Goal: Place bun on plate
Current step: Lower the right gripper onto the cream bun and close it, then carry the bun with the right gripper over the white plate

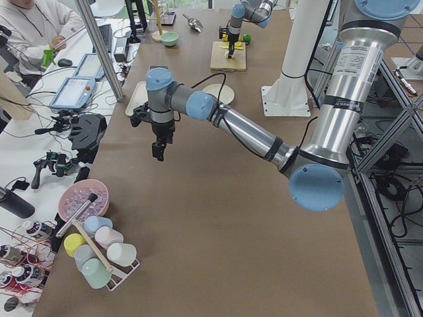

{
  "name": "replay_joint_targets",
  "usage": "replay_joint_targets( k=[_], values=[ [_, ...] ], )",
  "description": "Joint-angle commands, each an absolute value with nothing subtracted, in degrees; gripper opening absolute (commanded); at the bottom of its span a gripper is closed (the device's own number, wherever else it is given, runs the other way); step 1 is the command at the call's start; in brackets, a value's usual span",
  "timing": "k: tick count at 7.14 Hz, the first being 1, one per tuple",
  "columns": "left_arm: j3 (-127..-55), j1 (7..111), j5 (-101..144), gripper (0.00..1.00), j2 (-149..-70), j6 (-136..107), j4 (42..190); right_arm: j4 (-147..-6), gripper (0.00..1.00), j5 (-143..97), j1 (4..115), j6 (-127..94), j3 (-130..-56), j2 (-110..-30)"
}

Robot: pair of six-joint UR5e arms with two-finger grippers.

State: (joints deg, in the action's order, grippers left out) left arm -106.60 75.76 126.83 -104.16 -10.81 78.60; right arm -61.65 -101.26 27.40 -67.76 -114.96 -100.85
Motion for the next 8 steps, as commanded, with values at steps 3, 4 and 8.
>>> replay_joint_targets(
  k=[3, 4, 8],
  values=[
    [-106.0, 77.2, 127.1, 0.98, -102.8, -10.8, 78.0, -73.3, 0.09, -101.3, 27.9, -68.0, -116.3, -88.1],
    [-103.8, 79.0, 127.1, 0.98, -100.4, -10.7, 78.1, -82.0, 0.09, -101.2, 27.7, -69.8, -116.1, -80.4],
    [-99.5, 89.9, 127.2, 0.98, -96.5, 6.6, 78.4, -92.7, 0.09, -97.5, 22.9, -78.6, -109.4, -60.9]
  ],
)
